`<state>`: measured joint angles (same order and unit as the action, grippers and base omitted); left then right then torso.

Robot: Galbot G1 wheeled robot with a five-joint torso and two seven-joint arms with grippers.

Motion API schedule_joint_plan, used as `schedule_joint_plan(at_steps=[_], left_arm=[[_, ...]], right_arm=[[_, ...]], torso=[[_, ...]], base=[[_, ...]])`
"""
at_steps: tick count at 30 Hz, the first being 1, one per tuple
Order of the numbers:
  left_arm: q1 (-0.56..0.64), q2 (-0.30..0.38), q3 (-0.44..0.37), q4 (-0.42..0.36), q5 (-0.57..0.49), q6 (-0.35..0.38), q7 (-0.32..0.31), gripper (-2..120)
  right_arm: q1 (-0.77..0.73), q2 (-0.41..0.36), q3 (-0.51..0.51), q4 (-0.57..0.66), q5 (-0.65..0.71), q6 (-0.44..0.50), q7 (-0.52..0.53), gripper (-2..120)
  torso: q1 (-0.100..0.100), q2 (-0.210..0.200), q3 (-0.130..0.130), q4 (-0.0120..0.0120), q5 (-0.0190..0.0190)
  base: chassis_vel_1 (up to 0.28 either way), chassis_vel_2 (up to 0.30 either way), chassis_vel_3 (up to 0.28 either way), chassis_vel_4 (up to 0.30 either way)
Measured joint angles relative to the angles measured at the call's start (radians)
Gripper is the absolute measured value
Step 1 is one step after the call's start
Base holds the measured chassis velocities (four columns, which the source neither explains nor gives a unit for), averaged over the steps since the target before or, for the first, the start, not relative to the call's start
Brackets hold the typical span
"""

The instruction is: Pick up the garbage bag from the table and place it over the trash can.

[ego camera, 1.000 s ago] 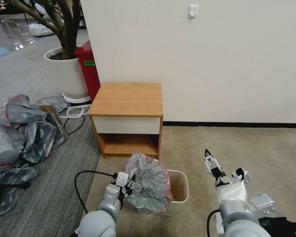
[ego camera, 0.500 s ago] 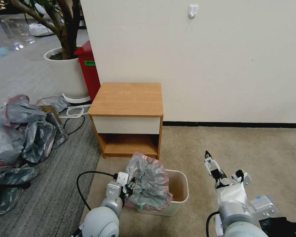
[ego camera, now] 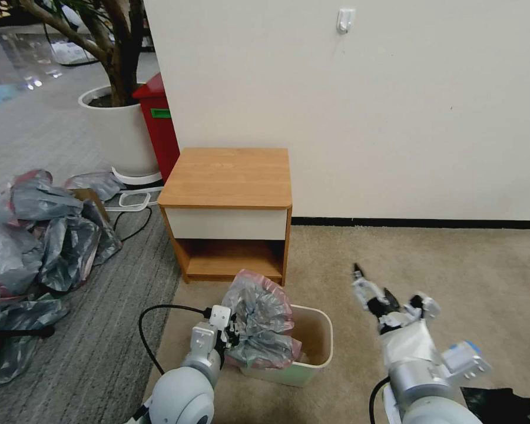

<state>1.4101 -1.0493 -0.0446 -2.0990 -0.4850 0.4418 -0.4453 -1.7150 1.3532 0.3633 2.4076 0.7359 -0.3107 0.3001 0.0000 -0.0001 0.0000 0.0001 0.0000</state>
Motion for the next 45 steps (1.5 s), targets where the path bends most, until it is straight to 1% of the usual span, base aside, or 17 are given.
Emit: schedule_joint_plan(at_steps=[3, 4, 7, 9, 13, 19, 22, 29, 34, 38, 45], left_arm=[[0.009, 0.009, -0.013, -0.009, 0.01, -0.062, 0.035, 9], [0.009, 0.009, -0.013, -0.009, 0.01, -0.062, 0.035, 9], [0.019, 0.023, -0.032, -0.033, 0.016, -0.112, 0.068, 9], [0.02, 0.025, -0.035, -0.037, 0.018, -0.119, 0.072, 9], [0.03, 0.04, -0.065, -0.068, 0.036, -0.153, 0.096, 9], [0.043, 0.051, -0.088, -0.097, 0.044, -0.168, 0.111, 9], [0.054, 0.058, -0.097, -0.118, 0.044, -0.175, 0.119, 9], [0.065, 0.065, -0.116, -0.133, 0.046, -0.189, 0.134, 9], [0.067, 0.067, -0.124, -0.142, 0.041, -0.19, 0.145, 9], [0.069, 0.067, -0.127, -0.15, 0.008, -0.19, 0.149, 9], [0.077, 0.065, -0.141, -0.156, -0.015, -0.19, 0.157, 9]], right_arm=[[0.03, -0.036, -0.028, -0.006, -0.002, -0.104, -0.041, 100], [0.03, -0.036, -0.028, -0.006, -0.002, -0.104, -0.041, 100], [0.061, -0.059, -0.067, -0.013, -0.001, -0.146, -0.057, 100], [0.068, -0.061, -0.076, -0.016, 0.0, -0.152, -0.058, 100], [0.1, -0.056, -0.128, -0.035, 0.016, -0.163, -0.055, 100], [0.137, -0.045, -0.147, -0.074, 0.022, -0.164, -0.037, 100], [0.171, -0.043, -0.145, -0.092, 0.048, -0.17, -0.017, 100], [0.21, -0.044, -0.142, -0.116, 0.067, -0.18, -0.008, 100], [0.221, -0.042, -0.15, -0.136, 0.07, -0.185, -0.02, 100], [0.235, -0.039, -0.156, -0.156, 0.067, -0.18, -0.043, 100], [0.239, -0.037, -0.164, -0.168, 0.059, -0.165, -0.078, 100]], torso=[[0.0, 0.0, 0.0, 0.0, 0.0], [0.0, 0.0, 0.0, 0.0, 0.0], [0.0, 0.0, 0.0, 0.0, 0.0], [0.0, 0.0, 0.0, 0.0, 0.0], [0.0, 0.0, 0.0, 0.0, 0.0], [0.0, 0.0, 0.0, 0.0, 0.0], [0.0, 0.0, 0.0, -0.0001, 0.0], [0.0, 0.0, 0.0, -0.0001, 0.0], [0.0, 0.0, 0.0, -0.0001, 0.0], [0.0, 0.0, 0.0, -0.0001, 0.0], [0.0, 0.0, 0.0, -0.0001, 0.0]], base=[[0.0, 0.0, 0.0, 0.0], [0.0, 0.0, 0.0, 0.0], [0.0, 0.0, 0.0, 0.0], [0.0, 0.0, 0.0, 0.0], [0.0, 0.0, 0.0, 0.0], [0.0, 0.0, 0.0, 0.0], [0.0, 0.0, 0.0, 0.0], [0.0, 0.0, 0.0, 0.0], [0.0, 0.0, 0.0, 0.0], [0.0, 0.0, 0.0, 0.0], [0.0, 0.0, 0.0, 0.0]])
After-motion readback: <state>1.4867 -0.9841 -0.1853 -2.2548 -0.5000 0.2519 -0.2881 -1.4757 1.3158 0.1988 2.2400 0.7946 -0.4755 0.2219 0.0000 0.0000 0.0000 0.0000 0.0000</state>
